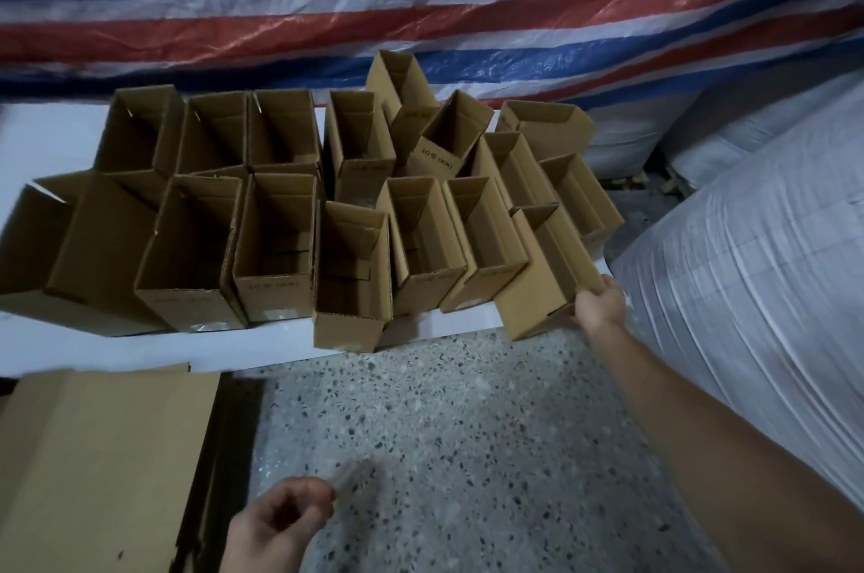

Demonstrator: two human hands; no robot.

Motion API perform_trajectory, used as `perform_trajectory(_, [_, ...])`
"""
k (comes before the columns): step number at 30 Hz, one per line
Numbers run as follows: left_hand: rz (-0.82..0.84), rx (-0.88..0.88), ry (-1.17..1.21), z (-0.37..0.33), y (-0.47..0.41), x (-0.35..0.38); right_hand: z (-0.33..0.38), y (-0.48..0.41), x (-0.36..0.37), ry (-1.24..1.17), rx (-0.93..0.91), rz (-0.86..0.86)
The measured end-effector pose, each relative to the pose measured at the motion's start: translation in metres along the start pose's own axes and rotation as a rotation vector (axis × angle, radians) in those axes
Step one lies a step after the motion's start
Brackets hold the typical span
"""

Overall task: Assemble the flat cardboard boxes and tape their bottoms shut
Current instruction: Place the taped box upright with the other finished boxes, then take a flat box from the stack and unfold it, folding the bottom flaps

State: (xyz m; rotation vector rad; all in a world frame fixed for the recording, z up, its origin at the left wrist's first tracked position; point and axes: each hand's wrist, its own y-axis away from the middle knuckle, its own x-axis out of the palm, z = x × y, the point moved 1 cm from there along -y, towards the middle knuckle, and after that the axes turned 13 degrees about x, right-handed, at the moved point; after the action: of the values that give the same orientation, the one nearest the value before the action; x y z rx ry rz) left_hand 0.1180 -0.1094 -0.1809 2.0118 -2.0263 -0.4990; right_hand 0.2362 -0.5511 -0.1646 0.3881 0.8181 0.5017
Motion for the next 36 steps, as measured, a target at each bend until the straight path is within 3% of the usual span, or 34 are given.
perform_trajectory(5, [-0.009,0.013,-0.05,0.004,0.014,-0.016,0.005,0.011,0.007,-0.095,0.035,0.05])
perform_trajectory(8, [0.003,0.004,-0.148,0.004,0.02,-0.03,0.002,0.026,0.004,-0.097,0.026,-0.007])
perform_trajectory(14, [-0.137,-0.078,-0.164,0.01,0.032,-0.047,-0.03,0.091,-0.003,-0.19,-0.133,-0.142])
perform_trajectory(22, [-0.277,-0.061,-0.019,0.01,0.058,-0.079,-0.135,0.22,0.059,0.037,-0.287,0.2])
perform_trajectory(24, [-0.296,0.074,-0.163,0.011,0.06,-0.092,-0.15,0.252,0.081,0.068,-0.307,0.333])
perform_trajectory(26, [-0.309,0.242,-0.556,0.016,0.061,-0.107,-0.161,0.282,0.1,0.104,-0.316,0.464])
perform_trajectory(28, [-0.274,0.244,-0.923,0.028,0.058,-0.119,-0.172,0.307,0.115,0.135,-0.341,0.542])
perform_trajectory(31, [-0.116,0.046,-1.06,0.045,0.048,-0.128,-0.188,0.338,0.127,0.186,-0.372,0.612])
perform_trajectory(36, [-0.076,0.009,-1.114,0.042,0.043,-0.126,-0.209,0.36,0.123,0.254,-0.366,0.657])
